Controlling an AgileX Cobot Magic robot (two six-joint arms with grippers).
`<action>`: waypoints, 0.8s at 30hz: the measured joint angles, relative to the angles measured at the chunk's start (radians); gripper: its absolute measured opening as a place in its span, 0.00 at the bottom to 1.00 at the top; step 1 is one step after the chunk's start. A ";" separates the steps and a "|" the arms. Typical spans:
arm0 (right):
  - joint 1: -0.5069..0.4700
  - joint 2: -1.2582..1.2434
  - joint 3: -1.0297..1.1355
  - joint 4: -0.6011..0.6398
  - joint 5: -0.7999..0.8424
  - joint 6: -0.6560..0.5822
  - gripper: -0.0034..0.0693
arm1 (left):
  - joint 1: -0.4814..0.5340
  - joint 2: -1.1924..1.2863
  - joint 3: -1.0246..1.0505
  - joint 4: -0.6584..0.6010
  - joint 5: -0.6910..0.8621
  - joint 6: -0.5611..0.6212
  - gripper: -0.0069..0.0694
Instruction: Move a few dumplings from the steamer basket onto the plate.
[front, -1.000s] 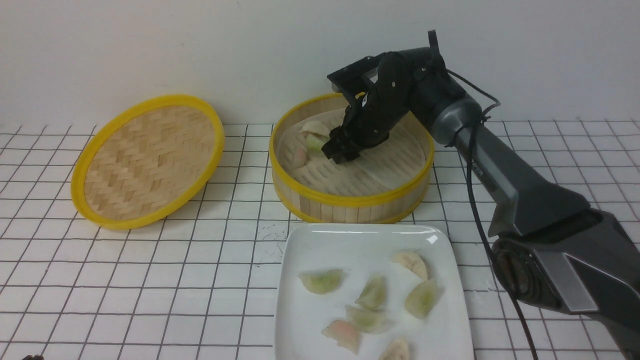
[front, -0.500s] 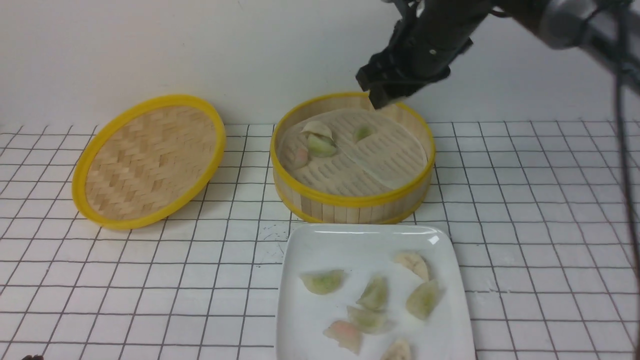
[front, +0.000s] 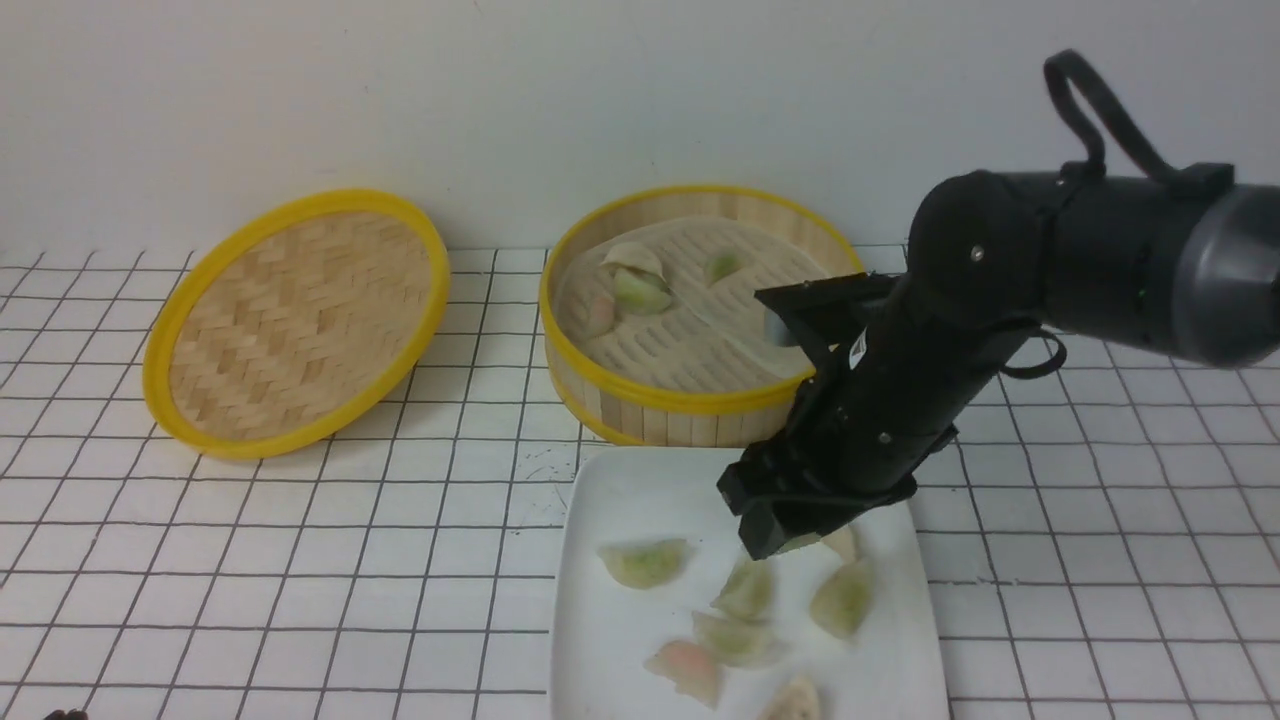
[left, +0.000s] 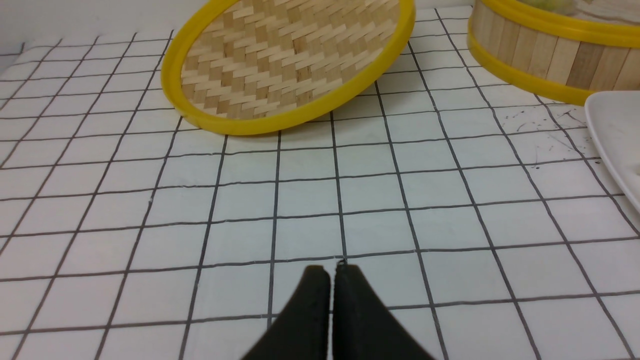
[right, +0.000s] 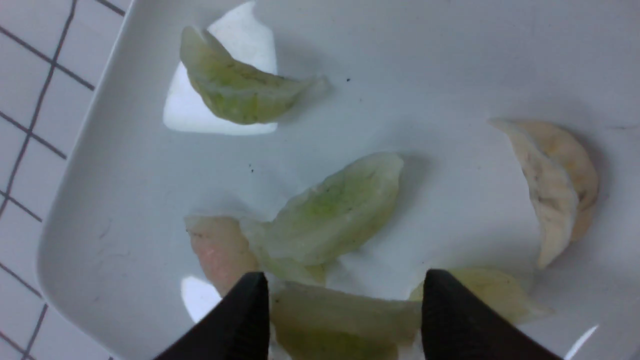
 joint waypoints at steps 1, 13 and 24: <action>0.000 0.008 -0.007 -0.018 0.004 0.014 0.65 | 0.000 0.000 0.000 0.000 0.000 0.000 0.08; 0.001 -0.148 -0.140 -0.070 0.223 0.128 0.51 | 0.000 0.000 0.000 0.000 0.000 0.000 0.08; 0.002 -0.881 0.104 -0.227 0.009 0.234 0.03 | 0.000 0.000 0.000 0.000 0.000 0.000 0.08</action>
